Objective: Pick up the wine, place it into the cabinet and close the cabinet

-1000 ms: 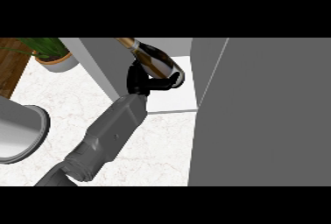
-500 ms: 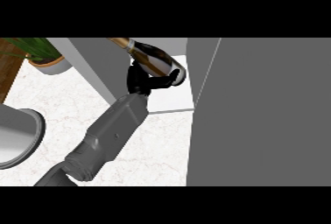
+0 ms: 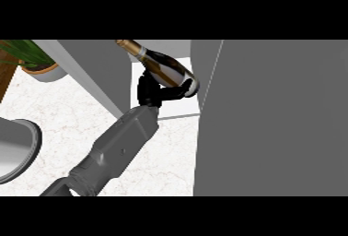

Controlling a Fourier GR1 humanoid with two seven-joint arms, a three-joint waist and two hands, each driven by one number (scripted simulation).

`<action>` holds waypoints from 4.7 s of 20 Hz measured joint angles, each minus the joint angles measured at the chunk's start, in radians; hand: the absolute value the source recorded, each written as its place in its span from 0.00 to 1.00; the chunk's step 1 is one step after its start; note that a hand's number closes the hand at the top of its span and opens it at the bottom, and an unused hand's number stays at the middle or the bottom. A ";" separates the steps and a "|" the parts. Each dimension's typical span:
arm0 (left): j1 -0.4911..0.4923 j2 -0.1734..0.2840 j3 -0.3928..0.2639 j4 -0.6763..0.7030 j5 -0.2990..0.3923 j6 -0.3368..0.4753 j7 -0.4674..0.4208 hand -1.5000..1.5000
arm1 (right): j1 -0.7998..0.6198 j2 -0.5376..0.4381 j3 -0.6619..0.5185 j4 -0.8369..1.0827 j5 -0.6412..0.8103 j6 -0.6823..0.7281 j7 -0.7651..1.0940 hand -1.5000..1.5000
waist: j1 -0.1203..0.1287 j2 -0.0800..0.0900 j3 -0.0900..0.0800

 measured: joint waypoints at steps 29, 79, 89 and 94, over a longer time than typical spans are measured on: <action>-0.082 0.000 -0.192 0.023 0.181 0.141 -0.113 0.00 | 0.002 -0.004 0.000 0.003 -0.016 0.005 0.005 0.00 | -0.002 0.001 0.001; 0.326 0.141 -0.363 -0.661 -0.074 0.205 -0.221 0.00 | 0.050 -0.031 -0.047 -0.097 -0.010 -0.049 0.093 0.00 | 0.128 -0.033 0.002; 0.513 0.356 -0.380 -1.040 -0.217 0.209 -0.129 0.00 | 0.090 -0.055 -0.034 -0.115 -0.017 -0.002 0.081 1.00 | 0.128 -0.033 0.002; 0.612 0.498 -0.387 -1.232 -0.250 0.171 -0.101 1.00 | 0.089 -0.105 -0.015 -0.114 -0.031 0.081 0.074 1.00 | 0.133 -0.034 0.002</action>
